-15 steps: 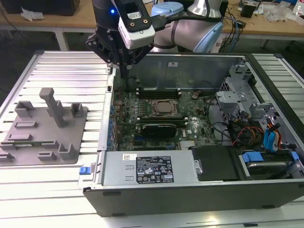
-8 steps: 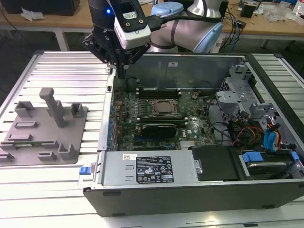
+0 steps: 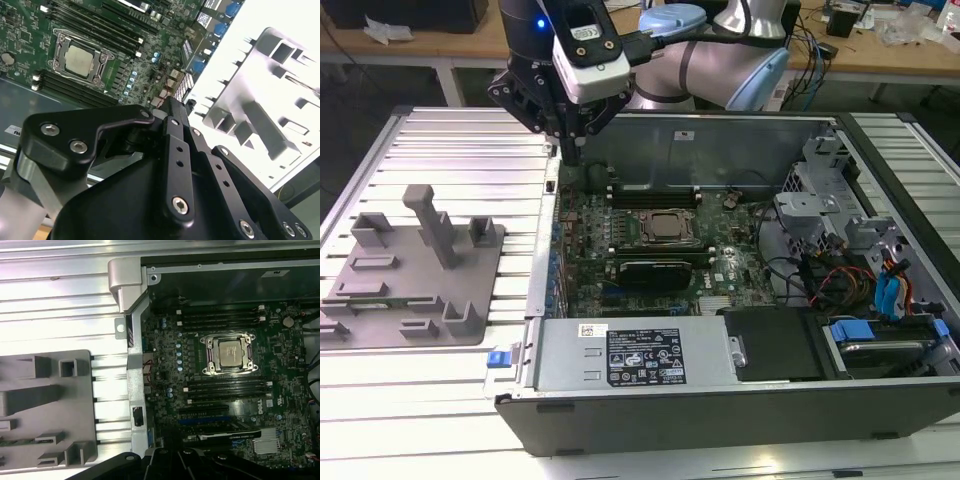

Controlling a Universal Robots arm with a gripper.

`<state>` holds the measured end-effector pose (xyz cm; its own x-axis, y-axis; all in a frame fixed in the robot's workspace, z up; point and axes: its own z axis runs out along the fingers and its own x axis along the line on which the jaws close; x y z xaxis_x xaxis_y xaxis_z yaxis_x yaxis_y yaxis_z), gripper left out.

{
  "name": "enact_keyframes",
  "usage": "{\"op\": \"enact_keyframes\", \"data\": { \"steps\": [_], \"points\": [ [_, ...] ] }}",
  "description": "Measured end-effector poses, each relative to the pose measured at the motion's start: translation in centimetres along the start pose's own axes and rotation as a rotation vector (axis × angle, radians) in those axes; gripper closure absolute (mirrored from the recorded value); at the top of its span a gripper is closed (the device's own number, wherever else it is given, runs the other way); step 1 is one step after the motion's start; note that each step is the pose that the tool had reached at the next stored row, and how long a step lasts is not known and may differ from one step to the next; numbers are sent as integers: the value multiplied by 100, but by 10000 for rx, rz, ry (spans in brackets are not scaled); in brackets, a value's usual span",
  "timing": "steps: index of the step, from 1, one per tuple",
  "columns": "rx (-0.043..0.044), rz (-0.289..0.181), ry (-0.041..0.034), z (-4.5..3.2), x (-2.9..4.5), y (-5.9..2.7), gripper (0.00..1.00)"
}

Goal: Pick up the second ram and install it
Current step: 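Reach for the second ram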

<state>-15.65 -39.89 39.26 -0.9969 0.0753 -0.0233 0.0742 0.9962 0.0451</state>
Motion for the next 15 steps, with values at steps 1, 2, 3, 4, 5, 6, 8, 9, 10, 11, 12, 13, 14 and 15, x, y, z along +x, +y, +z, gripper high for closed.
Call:
{"op": "enact_keyframes", "data": {
  "steps": [1, 2, 3, 4, 5, 6, 8, 9, 10, 11, 12, 13, 14, 15],
  "points": [
    [1, 0, 0, -1, 15, -1, 92],
    [0, 0, 0, -1, 30, -2, 92],
    [0, 0, 0, -1, 40, -3, 92],
    [-1, 0, 0, -1, 47, -3, 92],
    [0, 0, 0, -1, 58, -4, 92],
    [0, 0, 0, -2, 72, -5, 92],
    [0, 0, 0, -2, 103, -7, 92],
    [0, 0, 0, -3, 119, -9, 92],
    [0, -1, 0, -3, 138, -10, 92],
    [-1, 0, 0, -3, 153, -11, 92],
    [0, 0, -1, -4, 160, -11, 92],
    [0, 0, 0, -4, 166, -12, 92],
    [0, 0, 0, -4, 172, -13, 92],
    [0, -1, 0, -4, 181, -14, 92]
  ]
}}
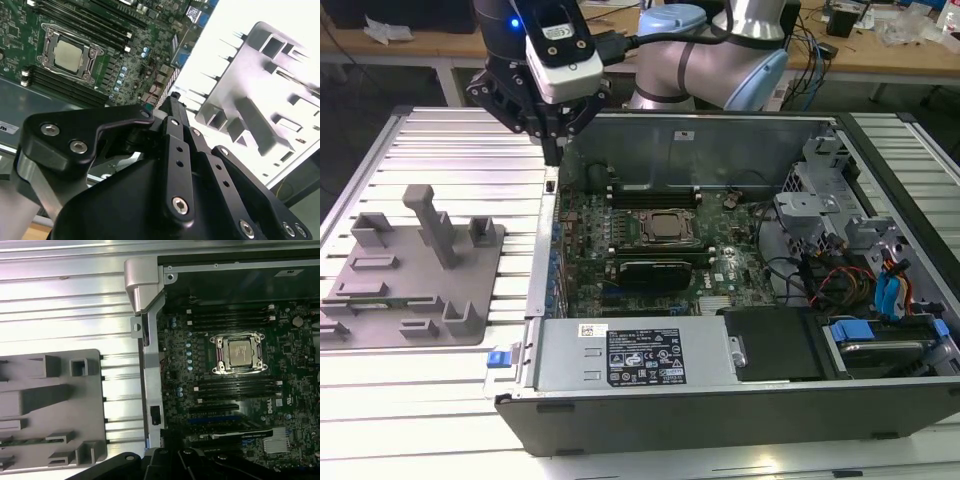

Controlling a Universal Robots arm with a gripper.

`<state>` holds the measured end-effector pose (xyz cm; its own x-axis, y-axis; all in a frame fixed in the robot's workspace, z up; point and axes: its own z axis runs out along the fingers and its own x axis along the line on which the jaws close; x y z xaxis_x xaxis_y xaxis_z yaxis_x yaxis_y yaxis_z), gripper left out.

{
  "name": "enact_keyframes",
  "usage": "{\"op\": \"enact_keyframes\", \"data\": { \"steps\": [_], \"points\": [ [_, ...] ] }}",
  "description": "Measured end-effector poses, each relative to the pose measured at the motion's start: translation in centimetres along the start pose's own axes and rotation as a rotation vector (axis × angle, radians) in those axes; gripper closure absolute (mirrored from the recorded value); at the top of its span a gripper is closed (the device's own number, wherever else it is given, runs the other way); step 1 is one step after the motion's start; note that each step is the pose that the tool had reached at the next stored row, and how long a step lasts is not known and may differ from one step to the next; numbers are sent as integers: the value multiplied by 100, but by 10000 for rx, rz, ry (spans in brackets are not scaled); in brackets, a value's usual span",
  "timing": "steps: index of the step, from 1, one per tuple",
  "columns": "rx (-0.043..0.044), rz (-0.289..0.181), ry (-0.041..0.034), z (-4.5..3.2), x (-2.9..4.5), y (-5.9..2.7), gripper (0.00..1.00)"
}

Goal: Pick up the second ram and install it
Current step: 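Reach for the second ram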

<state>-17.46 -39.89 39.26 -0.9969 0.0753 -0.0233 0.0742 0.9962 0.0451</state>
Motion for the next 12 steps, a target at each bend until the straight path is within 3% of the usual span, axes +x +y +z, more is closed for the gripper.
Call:
{"op": "enact_keyframes", "data": {
  "steps": [12],
  "points": [
    [0, 0, 0, -5, 180, -13, 92]
  ]
}}
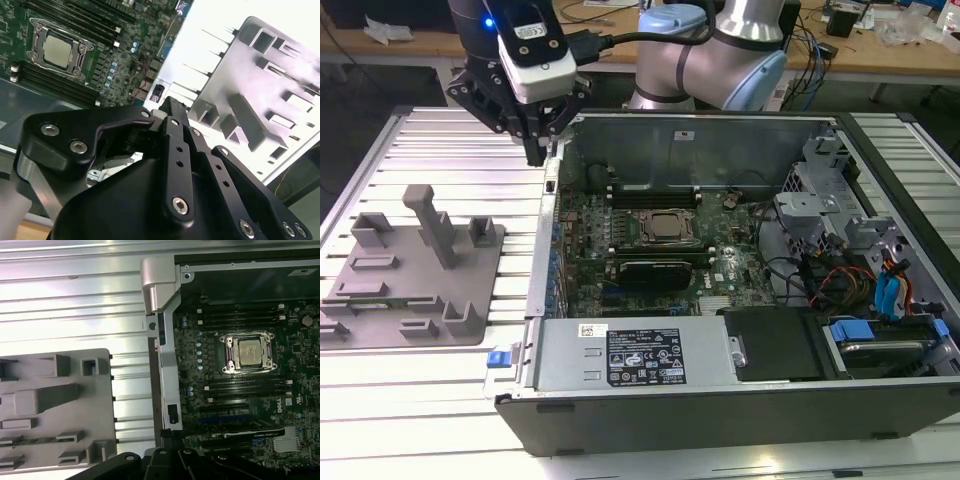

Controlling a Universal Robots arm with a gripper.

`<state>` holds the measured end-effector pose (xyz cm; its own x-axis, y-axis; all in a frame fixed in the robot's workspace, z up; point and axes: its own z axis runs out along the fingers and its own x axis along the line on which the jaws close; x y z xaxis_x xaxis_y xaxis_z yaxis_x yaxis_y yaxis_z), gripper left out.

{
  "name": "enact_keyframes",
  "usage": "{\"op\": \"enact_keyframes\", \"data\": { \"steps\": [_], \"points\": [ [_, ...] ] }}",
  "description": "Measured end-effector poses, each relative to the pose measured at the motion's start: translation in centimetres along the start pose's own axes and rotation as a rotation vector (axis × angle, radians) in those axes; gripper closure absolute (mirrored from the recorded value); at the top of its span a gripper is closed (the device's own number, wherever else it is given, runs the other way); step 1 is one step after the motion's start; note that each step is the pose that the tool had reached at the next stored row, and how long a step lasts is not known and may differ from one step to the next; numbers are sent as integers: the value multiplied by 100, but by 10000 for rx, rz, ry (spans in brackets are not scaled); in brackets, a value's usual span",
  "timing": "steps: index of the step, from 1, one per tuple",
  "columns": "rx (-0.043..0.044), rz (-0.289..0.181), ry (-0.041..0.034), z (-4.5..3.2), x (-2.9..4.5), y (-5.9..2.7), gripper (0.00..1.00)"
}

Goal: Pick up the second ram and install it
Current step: 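Reach for the second ram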

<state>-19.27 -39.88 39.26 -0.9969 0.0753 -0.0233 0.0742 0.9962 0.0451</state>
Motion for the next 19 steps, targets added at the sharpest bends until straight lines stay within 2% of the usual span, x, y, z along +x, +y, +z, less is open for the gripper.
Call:
{"op": "enact_keyframes", "data": {
  "steps": [6, 7, 17, 19],
  "points": [
    [0, -1, 0, -1, 90, -7, 92],
    [0, -1, 0, -2, 127, -10, 92],
    [0, 0, -1, -4, 255, -19, 92],
    [0, -1, 0, -6, 312, -24, 92]
  ]
}}
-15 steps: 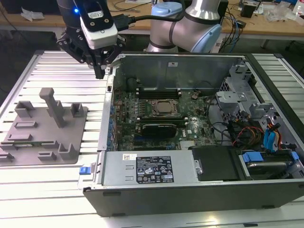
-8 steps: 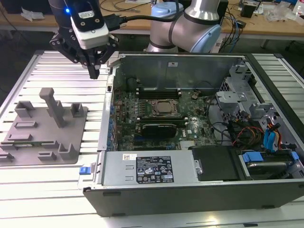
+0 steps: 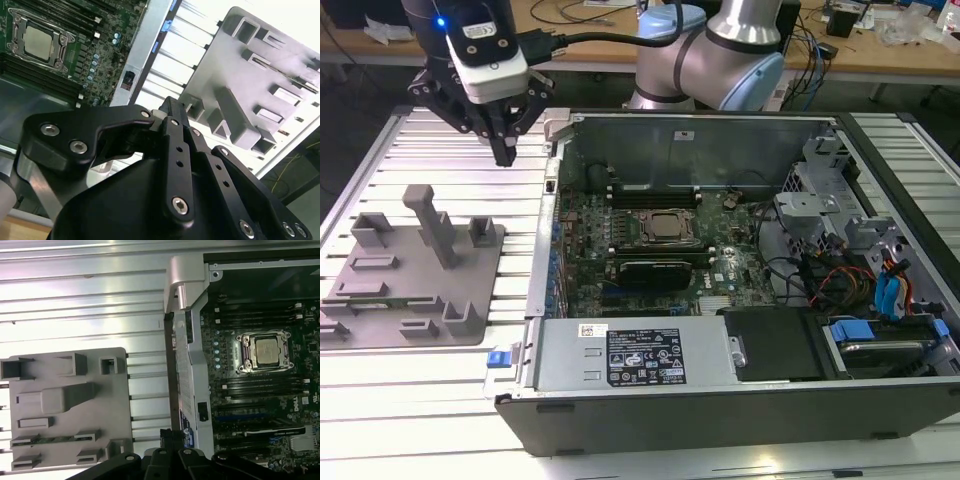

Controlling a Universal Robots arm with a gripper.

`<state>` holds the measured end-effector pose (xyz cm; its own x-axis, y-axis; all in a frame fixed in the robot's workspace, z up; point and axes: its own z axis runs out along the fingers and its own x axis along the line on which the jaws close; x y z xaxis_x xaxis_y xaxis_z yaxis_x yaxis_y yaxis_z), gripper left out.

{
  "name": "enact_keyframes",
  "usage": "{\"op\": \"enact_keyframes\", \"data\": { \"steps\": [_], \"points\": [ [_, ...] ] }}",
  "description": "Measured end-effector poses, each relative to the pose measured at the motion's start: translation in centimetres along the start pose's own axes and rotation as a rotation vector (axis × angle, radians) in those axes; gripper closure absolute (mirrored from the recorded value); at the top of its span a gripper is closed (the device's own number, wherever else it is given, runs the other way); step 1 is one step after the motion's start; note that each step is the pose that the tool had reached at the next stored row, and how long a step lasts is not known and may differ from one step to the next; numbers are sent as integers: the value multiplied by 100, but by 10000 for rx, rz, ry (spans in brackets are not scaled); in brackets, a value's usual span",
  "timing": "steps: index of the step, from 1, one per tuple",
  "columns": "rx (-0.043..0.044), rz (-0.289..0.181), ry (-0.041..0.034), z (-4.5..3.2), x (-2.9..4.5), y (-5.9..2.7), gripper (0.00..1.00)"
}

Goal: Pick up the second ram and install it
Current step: 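Reach for the second ram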

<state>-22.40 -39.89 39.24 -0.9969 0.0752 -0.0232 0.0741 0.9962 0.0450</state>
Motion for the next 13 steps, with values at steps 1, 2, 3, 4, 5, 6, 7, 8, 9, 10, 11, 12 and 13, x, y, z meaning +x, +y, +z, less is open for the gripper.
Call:
{"op": "enact_keyframes", "data": {
  "steps": [1, 2, 3, 4, 5, 6, 7, 8, 9, 10, 11, 12, 13],
  "points": [
    [-1, 0, -1, 0, 29, -2, 92],
    [-1, 0, -1, -1, 50, -3, 92],
    [-1, 0, -1, -1, 61, -4, 92],
    [-1, 1, -1, -1, 68, -5, 92],
    [-1, 1, -1, -2, 85, -6, 92],
    [0, 0, -1, -2, 96, -7, 92],
    [-1, 1, 0, -2, 105, -8, 92],
    [-1, 1, -1, -2, 121, -9, 92],
    [-1, 1, -1, -3, 135, -10, 92],
    [-1, 1, -1, -3, 152, -11, 92],
    [-1, 0, -1, -4, 166, -12, 92],
    [0, 0, 0, -4, 179, -13, 92],
    [-1, 1, -1, -4, 188, -14, 92]
  ]
}}
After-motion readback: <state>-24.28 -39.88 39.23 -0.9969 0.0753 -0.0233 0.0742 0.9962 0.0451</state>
